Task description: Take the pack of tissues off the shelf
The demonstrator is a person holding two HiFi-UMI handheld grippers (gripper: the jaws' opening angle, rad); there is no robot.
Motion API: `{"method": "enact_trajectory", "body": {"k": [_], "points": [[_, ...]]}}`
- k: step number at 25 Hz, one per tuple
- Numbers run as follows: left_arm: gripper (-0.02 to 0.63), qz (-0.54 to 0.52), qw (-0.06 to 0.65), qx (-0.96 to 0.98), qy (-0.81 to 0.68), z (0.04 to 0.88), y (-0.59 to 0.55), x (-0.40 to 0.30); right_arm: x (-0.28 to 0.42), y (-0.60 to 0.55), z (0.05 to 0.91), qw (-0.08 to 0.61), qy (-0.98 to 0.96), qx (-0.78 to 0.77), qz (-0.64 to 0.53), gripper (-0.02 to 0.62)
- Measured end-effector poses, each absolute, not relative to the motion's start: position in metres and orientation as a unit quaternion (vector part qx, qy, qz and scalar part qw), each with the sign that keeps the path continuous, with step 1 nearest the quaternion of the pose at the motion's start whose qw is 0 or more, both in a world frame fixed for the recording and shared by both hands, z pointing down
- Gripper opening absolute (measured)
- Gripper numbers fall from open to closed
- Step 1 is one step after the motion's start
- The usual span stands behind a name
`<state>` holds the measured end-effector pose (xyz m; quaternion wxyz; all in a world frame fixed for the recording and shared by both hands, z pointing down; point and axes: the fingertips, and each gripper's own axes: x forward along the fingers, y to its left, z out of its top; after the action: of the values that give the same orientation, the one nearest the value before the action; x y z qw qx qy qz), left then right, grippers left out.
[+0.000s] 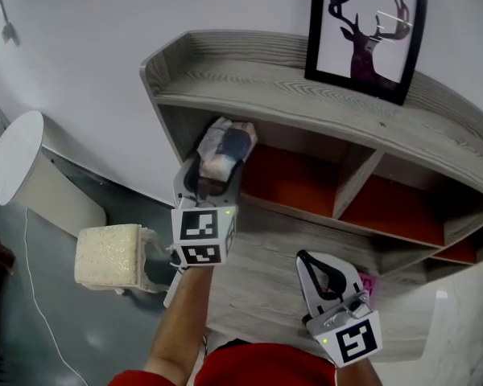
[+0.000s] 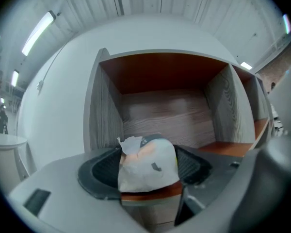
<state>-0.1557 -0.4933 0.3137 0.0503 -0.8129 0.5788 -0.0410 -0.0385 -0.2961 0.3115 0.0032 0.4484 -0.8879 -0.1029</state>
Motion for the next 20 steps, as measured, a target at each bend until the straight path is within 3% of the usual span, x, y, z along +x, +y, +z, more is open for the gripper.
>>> {"method": "enact_trajectory", "body": {"k": [20], "points": [[0.318, 0.018, 0.059, -0.844, 0.533, 0.273, -0.373, -0.153, -0.002, -0.288, 0.288, -0.041, -0.871, 0.48, -0.098, 0.005]]}}
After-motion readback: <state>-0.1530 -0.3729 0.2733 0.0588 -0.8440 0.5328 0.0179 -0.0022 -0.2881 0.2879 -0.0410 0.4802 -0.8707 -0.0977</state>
